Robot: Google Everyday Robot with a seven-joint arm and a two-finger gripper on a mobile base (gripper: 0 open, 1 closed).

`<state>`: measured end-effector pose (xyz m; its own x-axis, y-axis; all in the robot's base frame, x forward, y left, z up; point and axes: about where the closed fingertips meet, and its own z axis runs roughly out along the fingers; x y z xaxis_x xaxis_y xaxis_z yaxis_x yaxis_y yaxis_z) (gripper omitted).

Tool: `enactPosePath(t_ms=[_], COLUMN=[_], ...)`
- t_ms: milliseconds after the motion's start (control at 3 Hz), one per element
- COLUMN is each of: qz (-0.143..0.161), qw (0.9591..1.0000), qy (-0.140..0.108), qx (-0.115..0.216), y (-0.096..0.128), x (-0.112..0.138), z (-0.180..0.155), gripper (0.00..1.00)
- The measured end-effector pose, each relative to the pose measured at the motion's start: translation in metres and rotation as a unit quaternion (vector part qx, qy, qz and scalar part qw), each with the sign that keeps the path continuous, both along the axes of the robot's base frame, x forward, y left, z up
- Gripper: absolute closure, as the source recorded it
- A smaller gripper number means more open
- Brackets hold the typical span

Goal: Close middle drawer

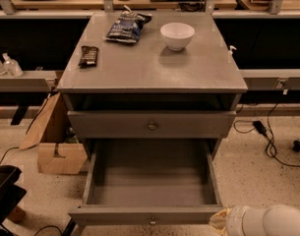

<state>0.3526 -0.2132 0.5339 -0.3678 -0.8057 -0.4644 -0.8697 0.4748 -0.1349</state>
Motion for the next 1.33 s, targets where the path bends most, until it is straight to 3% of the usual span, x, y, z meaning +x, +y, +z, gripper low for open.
enactPosePath(t_ms=[333,667,1333], qz=[0.026,0.018,-0.010], qw=[0.9995,0.9986,0.9952], qy=[-0.003,0.007,0.018], qx=[0.015,0.048,0.095], y=[0.024,0.049,0.071], x=[-0.013,-0.018,0.019], z=[-0.052,-0.108,-0.184], gripper=[1.00,1.00,1.00])
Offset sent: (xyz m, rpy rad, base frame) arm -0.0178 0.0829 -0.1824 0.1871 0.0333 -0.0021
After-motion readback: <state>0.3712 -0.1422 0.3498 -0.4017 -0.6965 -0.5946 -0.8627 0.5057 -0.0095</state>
